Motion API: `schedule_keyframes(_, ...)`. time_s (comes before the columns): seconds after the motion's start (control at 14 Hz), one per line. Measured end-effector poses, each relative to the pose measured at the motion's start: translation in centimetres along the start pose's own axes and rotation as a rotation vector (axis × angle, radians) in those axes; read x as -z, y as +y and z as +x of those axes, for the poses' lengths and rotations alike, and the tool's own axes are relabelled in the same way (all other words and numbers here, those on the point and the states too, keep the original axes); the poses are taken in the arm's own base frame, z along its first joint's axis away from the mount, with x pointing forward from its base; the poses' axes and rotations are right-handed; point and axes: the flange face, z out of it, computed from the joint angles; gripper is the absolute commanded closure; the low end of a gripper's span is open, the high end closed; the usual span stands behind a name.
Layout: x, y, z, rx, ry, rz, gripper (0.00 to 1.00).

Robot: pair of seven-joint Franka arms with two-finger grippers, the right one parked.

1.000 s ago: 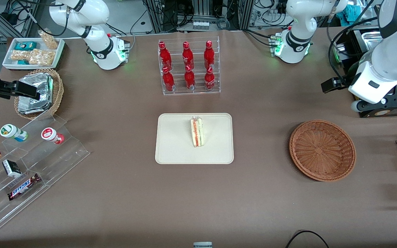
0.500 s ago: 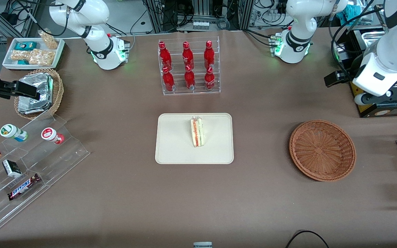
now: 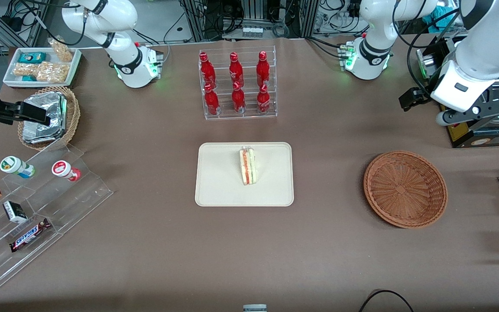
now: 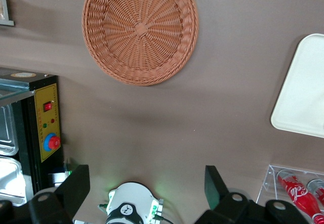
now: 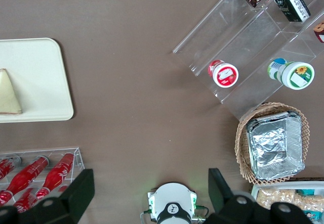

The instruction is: Place sandwich from basket to tray

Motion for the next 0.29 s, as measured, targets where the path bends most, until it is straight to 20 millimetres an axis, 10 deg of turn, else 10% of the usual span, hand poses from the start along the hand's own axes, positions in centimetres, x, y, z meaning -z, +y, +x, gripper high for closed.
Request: schedule_keyframes(0.29,-0.07,-0.25,0.41,0.005,-0.003,-0.005,0.00)
